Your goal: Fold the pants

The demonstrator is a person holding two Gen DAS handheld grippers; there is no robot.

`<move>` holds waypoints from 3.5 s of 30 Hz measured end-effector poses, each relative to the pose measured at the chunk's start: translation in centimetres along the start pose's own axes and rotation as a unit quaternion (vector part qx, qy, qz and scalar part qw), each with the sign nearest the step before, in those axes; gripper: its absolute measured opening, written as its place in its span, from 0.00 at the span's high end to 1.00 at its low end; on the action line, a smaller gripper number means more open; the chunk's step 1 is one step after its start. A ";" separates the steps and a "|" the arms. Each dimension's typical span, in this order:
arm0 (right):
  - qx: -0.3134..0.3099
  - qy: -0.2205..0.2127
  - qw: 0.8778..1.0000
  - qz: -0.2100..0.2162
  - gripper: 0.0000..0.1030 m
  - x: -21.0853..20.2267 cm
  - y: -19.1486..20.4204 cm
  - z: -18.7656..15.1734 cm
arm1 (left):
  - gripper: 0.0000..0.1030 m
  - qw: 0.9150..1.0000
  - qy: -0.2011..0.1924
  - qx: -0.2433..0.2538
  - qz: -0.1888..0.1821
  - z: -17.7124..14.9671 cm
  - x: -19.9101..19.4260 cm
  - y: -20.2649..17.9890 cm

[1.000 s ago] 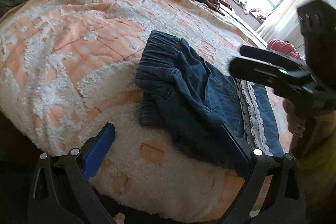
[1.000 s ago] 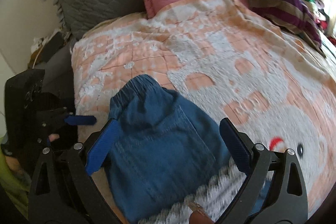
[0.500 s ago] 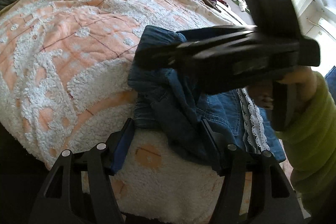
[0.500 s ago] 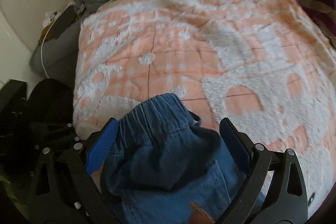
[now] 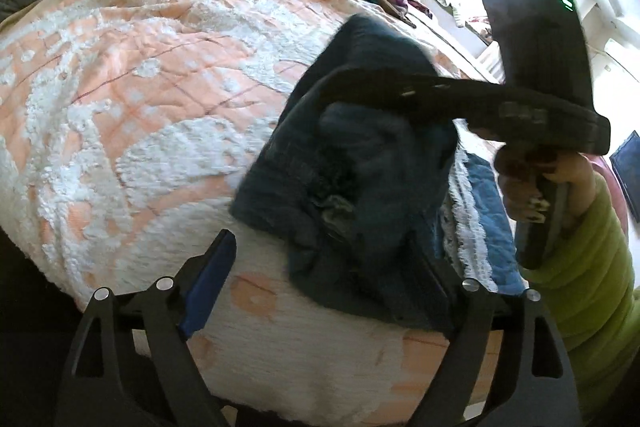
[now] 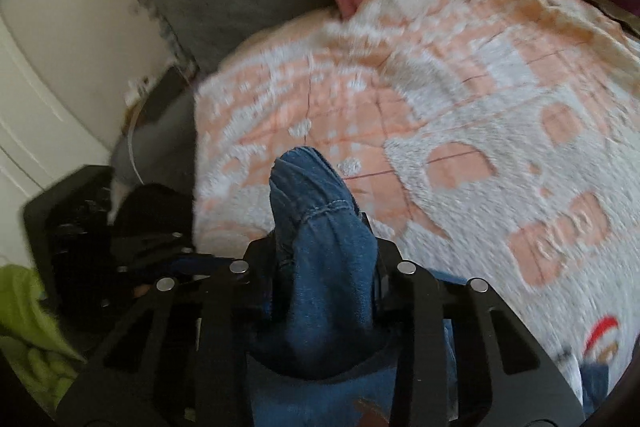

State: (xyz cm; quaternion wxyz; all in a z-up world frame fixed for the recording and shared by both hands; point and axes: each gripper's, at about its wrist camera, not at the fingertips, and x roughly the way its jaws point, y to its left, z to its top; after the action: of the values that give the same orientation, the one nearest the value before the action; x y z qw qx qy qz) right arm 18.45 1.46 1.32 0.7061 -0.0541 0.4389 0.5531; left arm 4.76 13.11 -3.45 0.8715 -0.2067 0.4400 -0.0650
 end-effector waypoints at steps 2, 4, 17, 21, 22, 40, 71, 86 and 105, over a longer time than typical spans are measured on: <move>0.007 -0.020 1.000 0.002 0.75 -2.1 -0.3 -0.7 | 0.19 1.000 0.005 0.005 -0.010 0.1 0.1 -1.2; 0.015 -0.041 0.999 0.001 0.75 -4.4 -0.8 -1.8 | 0.07 1.000 0.012 0.014 -0.019 0.3 0.5 -2.5; 0.093 -0.119 0.987 -0.047 0.57 -13.6 -5.0 -9.0 | 0.18 0.988 0.031 0.082 -0.123 0.8 2.2 -11.7; 0.122 -0.148 0.977 -0.091 0.44 -16.1 -5.9 -12.3 | 0.18 0.980 0.048 0.116 -0.153 -0.4 3.0 -13.8; 0.127 -0.147 0.975 -0.105 0.44 -16.3 -6.1 -13.0 | 0.18 0.977 0.059 0.122 -0.167 -0.9 3.4 -14.2; 0.173 -0.074 0.961 -0.204 0.40 -15.1 -8.0 -18.5 | 0.13 0.979 0.039 0.130 -0.150 -0.3 2.4 -13.1; 0.042 0.021 0.961 -0.273 0.86 -6.5 -8.7 -10.9 | 0.85 0.975 0.066 0.203 -0.062 -3.2 5.5 -14.3; 0.129 -0.095 0.954 -0.252 0.63 -14.4 -7.8 -14.2 | 0.81 0.976 0.068 0.194 -0.073 -4.0 4.5 -13.8; 0.165 -0.165 0.931 -0.280 0.29 -20.2 -4.0 -21.0 | 0.13 0.983 -0.031 0.177 -0.043 -3.4 -2.2 -14.3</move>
State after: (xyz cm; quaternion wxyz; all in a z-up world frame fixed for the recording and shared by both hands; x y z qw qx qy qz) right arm 9.94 -26.64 0.67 0.8937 0.0348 0.3682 0.2540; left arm 1.71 -0.23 2.39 0.9040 -0.0694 0.3850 -0.1725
